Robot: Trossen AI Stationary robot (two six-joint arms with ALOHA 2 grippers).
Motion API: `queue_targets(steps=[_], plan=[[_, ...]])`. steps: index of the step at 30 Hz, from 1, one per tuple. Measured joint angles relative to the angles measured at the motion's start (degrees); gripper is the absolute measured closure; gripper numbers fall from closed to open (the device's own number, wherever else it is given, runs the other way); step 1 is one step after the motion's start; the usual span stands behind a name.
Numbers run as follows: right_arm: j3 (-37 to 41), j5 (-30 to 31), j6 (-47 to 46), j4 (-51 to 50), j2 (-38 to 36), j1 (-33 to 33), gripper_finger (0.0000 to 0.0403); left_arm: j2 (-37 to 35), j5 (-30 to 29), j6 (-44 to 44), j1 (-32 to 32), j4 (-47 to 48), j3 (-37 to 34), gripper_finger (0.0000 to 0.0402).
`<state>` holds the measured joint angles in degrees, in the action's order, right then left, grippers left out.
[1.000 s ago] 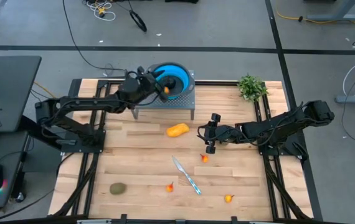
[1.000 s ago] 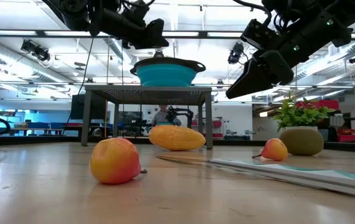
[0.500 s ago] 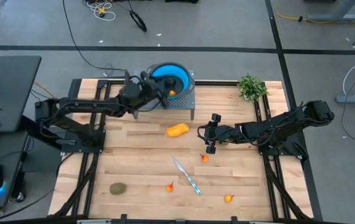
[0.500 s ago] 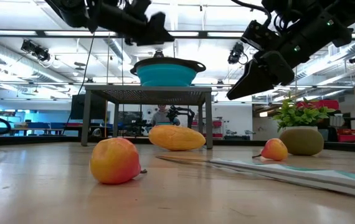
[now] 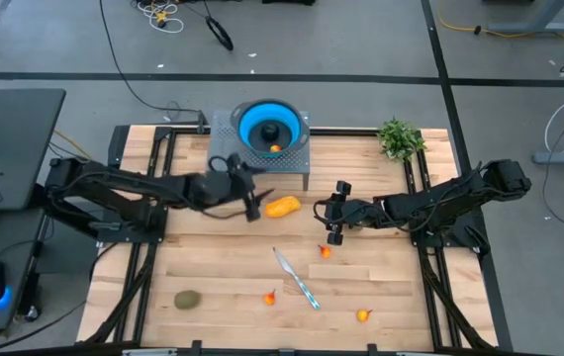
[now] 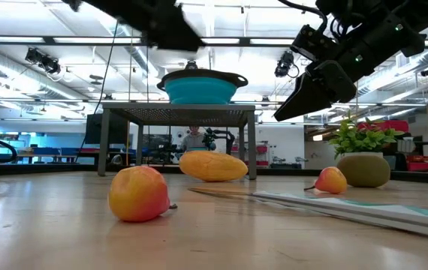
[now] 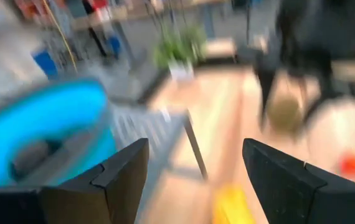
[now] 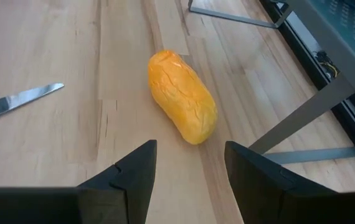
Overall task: Pick & Place Fruit
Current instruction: Put the yellow mango into the blue strainer bowl on the shelf
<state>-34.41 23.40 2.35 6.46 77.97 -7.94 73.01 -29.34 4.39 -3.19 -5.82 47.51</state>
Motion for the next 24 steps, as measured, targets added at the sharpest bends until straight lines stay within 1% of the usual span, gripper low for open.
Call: queue_targets(steps=[3, 5, 7, 9, 11, 12, 16, 17, 20, 24], plan=[[0.00, 0.01, 0.00, 0.60, 0.00, 0.00, 0.0203, 0.00, -1.88, -5.98, -3.79, 10.62, 0.00, 0.0134], [0.00, 0.00, 0.00, 1.17, 0.00, 0.00, 0.0203, 0.00, -1.26, -10.33, -6.17, 15.66, 0.00, 0.0134], [0.00, 0.00, 0.02, 1.56, 0.00, 0.00, 0.0203, 0.11, 0.80, -13.82, -8.30, 18.48, 0.00, 0.0135], [0.00, 0.00, 0.29, 1.82, 0.00, 0.00, 0.0203, 0.22, 3.22, -15.76, -10.31, 18.45, 0.00, 0.0135], [0.00, 0.00, 0.55, 2.32, 0.00, 0.00, 0.0203, 0.22, 3.86, -16.78, -12.28, 17.80, 0.00, 0.0135], [0.00, 0.00, 0.73, 2.51, 0.00, 0.00, 0.0203, 0.22, 2.98, -17.30, -13.20, 17.75, 0.00, 0.0135], [0.00, 0.00, 1.86, 3.37, 0.00, 0.00, 0.0203, 0.22, -5.71, -20.20, -15.60, 17.81, -0.04, 0.0135], [0.00, -0.03, 2.24, 3.43, 0.00, 0.00, 0.0203, 0.22, -7.05, -20.63, -15.85, 17.34, -0.35, 0.0135], [0.00, 0.00, 3.51, 3.72, 0.00, 0.00, 0.0203, 0.22, -8.10, -20.83, -15.94, 13.61, -2.64, 0.0135], [0.00, 0.00, 4.95, 4.28, 0.00, 0.11, 0.0203, 0.22, -8.09, -20.72, -15.27, 5.18, -7.00, 0.0135]])
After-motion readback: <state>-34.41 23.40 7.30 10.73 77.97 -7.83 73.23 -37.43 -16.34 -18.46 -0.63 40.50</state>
